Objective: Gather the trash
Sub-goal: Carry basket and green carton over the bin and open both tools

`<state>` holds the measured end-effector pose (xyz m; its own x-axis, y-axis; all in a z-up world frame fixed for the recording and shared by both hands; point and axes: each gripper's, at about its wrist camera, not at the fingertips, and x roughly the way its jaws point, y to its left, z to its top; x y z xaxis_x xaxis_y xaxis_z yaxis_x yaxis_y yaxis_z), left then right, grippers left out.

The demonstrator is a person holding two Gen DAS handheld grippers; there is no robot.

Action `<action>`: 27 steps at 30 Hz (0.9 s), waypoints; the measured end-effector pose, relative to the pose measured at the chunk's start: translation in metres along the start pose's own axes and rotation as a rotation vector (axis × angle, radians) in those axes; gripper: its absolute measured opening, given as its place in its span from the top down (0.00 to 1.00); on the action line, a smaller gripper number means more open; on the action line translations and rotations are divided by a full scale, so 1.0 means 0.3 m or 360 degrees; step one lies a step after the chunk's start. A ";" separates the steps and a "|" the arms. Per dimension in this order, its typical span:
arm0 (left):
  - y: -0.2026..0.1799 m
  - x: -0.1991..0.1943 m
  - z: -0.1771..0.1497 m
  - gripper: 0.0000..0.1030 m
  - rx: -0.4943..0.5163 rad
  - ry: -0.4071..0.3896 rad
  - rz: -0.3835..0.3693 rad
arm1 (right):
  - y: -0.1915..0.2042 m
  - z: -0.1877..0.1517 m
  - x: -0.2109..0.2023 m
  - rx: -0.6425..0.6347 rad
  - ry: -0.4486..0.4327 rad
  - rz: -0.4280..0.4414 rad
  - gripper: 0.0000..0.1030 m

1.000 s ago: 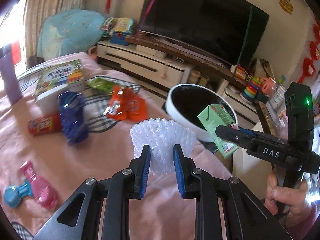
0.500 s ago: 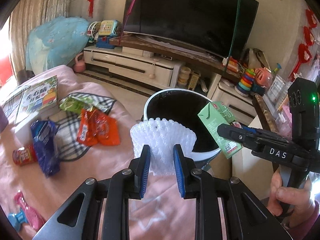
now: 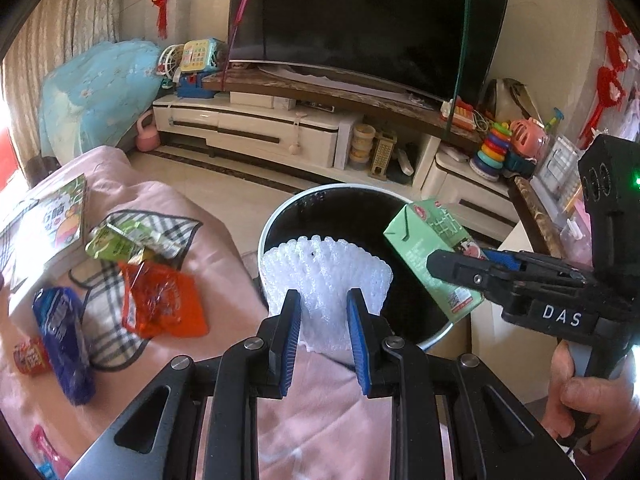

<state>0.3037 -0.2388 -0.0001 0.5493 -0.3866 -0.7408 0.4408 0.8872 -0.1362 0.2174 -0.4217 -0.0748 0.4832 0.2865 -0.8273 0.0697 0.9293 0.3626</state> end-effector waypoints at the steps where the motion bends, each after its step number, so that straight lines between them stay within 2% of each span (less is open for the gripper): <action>1: -0.002 0.008 0.007 0.78 0.0001 0.0001 0.0000 | -0.007 0.004 0.006 0.0003 0.0005 0.0000 0.58; 17: -0.019 0.104 0.062 0.77 0.0009 0.0038 0.0003 | -0.053 0.057 0.064 0.0013 0.0062 -0.0049 0.58; 20: -0.027 0.118 0.072 0.74 0.0009 0.0039 0.0007 | -0.066 0.060 0.077 0.0027 0.0078 -0.0054 0.57; 21: -0.028 0.123 0.076 0.72 0.0008 0.0041 0.0012 | -0.074 0.062 0.080 0.0041 0.0080 -0.0049 0.56; 23: -0.029 0.132 0.084 0.58 -0.0004 0.0054 0.0024 | -0.090 0.068 0.085 0.0068 0.0085 -0.0045 0.55; 24: -0.027 0.131 0.086 0.48 -0.0013 0.0051 0.0029 | -0.099 0.070 0.086 0.0083 0.0082 -0.0043 0.55; 27: -0.022 0.117 0.081 0.35 -0.0035 0.0031 0.0048 | -0.114 0.071 0.077 0.0126 0.0071 -0.0033 0.50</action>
<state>0.3374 -0.2643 -0.0092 0.5482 -0.3552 -0.7572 0.4087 0.9037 -0.1280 0.2447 -0.4518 -0.0972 0.4415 0.2789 -0.8528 0.1488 0.9145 0.3762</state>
